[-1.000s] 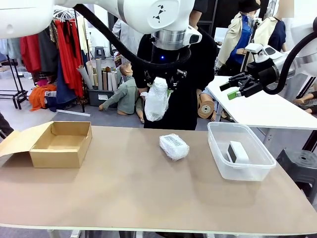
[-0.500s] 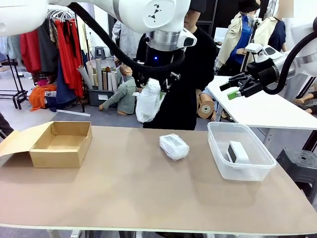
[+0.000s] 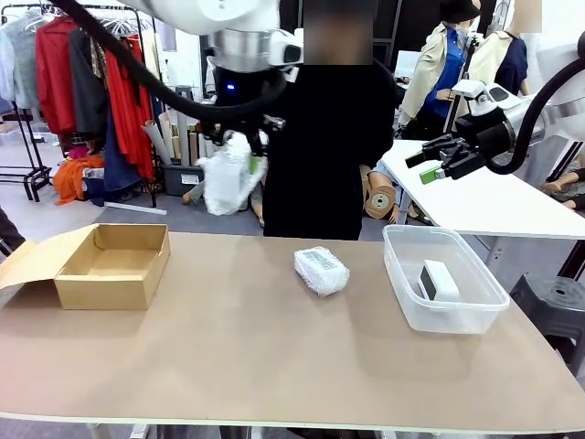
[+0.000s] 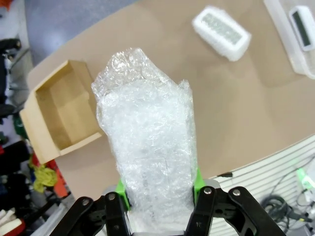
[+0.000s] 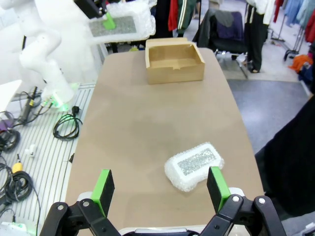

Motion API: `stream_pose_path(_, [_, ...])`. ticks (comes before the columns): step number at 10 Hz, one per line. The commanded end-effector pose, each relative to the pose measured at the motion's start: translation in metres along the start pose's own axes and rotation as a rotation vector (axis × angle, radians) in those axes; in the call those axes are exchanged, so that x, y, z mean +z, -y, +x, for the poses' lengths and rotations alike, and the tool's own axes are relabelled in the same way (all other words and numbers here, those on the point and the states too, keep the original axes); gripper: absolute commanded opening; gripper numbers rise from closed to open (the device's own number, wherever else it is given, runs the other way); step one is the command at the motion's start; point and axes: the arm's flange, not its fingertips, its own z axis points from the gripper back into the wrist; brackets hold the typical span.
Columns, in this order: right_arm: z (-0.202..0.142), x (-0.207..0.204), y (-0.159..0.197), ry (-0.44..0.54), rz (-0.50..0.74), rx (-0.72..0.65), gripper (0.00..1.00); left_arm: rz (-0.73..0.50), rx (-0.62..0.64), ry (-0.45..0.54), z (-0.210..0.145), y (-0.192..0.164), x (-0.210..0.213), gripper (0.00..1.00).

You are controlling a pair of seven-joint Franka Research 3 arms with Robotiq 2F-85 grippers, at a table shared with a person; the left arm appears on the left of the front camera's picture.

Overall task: Separate and place wrapped and unwrapped clocks.
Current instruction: If the picked Digital clock is wrapped, place it in the Package Box ; if not, place it in the Organizing box.

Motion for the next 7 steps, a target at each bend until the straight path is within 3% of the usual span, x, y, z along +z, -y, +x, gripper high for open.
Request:
stream_pose_path(1, [0.001,0.001,0.0,-0.003,-0.003,0.003,1.0,-0.012,0.053,0.035,-0.031,-0.042,-0.012,0.0])
stream_pose_path(7, [0.001,0.001,0.0,-0.003,-0.003,0.003,1.0,0.18,0.359,0.083,-0.051,-0.132,-0.063,0.0])
